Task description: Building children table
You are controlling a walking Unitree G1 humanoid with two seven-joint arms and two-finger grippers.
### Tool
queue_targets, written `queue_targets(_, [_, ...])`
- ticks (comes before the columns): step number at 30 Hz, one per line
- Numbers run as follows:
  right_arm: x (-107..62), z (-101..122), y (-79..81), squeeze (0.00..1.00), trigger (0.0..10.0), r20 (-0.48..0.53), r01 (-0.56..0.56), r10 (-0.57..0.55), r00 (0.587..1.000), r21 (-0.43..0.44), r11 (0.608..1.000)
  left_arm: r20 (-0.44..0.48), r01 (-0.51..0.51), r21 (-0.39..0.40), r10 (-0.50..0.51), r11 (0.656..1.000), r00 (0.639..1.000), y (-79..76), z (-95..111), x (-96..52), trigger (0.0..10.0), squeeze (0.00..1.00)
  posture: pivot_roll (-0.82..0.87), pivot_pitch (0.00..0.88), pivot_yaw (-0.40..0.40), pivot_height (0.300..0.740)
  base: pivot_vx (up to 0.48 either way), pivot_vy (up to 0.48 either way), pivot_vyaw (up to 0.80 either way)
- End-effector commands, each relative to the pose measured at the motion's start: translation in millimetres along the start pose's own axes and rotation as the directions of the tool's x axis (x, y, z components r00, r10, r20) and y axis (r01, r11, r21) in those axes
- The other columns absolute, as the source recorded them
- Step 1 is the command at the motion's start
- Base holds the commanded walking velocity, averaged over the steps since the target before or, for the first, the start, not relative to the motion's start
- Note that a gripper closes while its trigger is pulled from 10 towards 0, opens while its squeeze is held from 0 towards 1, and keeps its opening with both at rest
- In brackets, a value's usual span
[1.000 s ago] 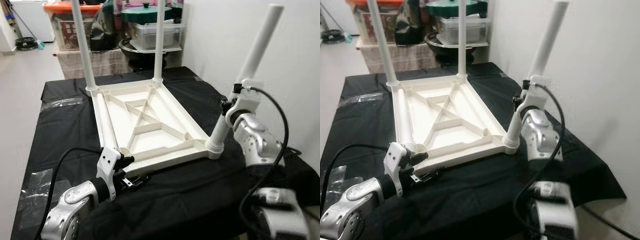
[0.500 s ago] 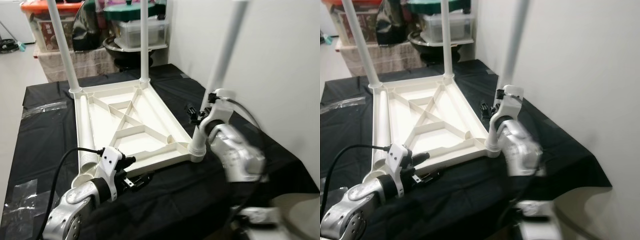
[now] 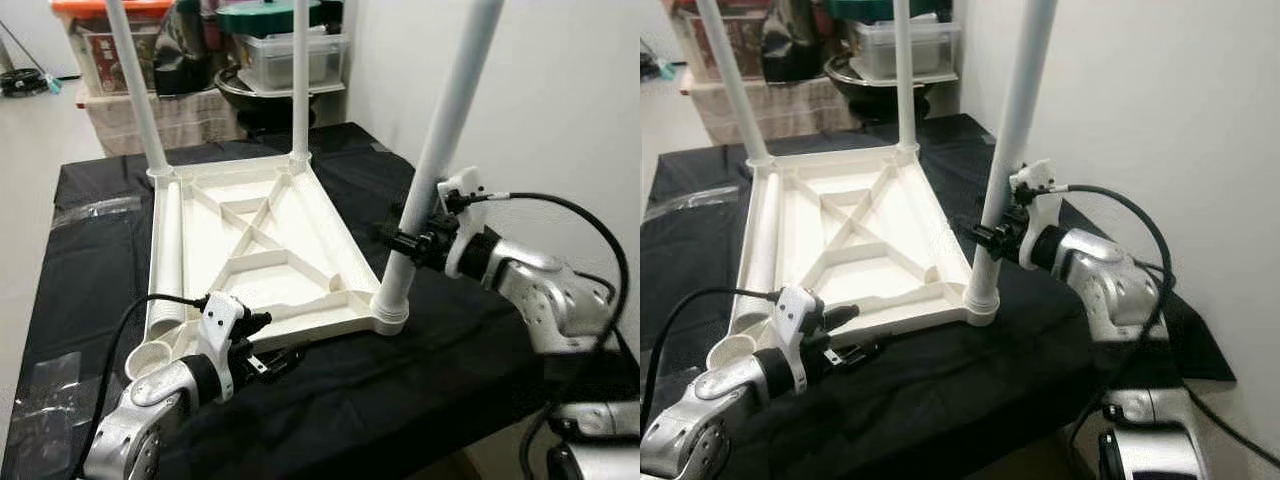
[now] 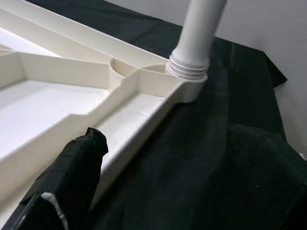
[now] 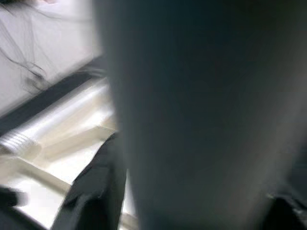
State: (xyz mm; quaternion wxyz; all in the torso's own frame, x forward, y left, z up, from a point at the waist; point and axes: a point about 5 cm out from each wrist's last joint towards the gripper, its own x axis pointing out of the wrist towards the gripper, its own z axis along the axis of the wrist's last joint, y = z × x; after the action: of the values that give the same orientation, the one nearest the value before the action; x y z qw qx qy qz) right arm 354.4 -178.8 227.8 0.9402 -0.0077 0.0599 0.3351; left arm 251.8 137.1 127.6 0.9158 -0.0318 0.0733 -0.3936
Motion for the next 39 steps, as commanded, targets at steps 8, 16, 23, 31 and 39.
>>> queue_targets(8, [7.4, -22.1, -17.8, 0.00, 0.0, -0.064, 0.394, -0.394, 0.917, -0.013, 0.919, -0.012, 0.005, 0.012, -0.005, 1.000, 1.000, -0.4, 1.2, -4.1, 10.0, 0.00, 0.09, 0.000, -0.071, 0.740, 0.000, 0.000, 0.00])
queue_targets(16, [23.5, -63.8, 42.0, 0.00, 10.0, -0.224, 0.782, -0.752, 0.620, 0.244, 0.573, -0.008, 0.029, 0.001, -0.029, 1.000, 1.000, -5.1, 0.7, 1.8, 10.0, 0.00, 0.08, 0.000, -0.061, 0.740, 0.000, 0.000, 0.00])
queue_targets(23, [37.1, -58.8, 59.7, 1.00, 10.0, -0.176, 0.682, -0.662, 0.729, 0.273, 0.678, -0.014, 0.032, 0.006, -0.032, 0.999, 0.999, -3.3, 0.5, 0.5, 10.0, 0.00, 0.07, 0.000, -0.064, 0.740, 0.000, 0.000, 0.00])
queue_targets(31, [18.0, 3.0, 38.4, 0.00, 10.0, 0.156, 0.088, -0.130, 0.979, 0.252, 0.964, -0.013, 0.031, 0.000, -0.031, 1.000, 0.999, -4.2, -0.8, -1.0, 10.0, 0.00, 0.06, 0.000, -0.065, 0.740, 0.000, 0.000, 0.00])
queue_targets(39, [-11.9, 13.1, 8.7, 0.00, 10.0, 0.128, -0.054, 0.051, 0.990, 0.014, 0.998, -0.009, 0.036, 0.004, -0.036, 0.999, 0.999, -4.5, 0.0, 1.1, 10.0, 0.00, 0.07, 0.000, -0.071, 0.740, 0.000, 0.000, 0.00])
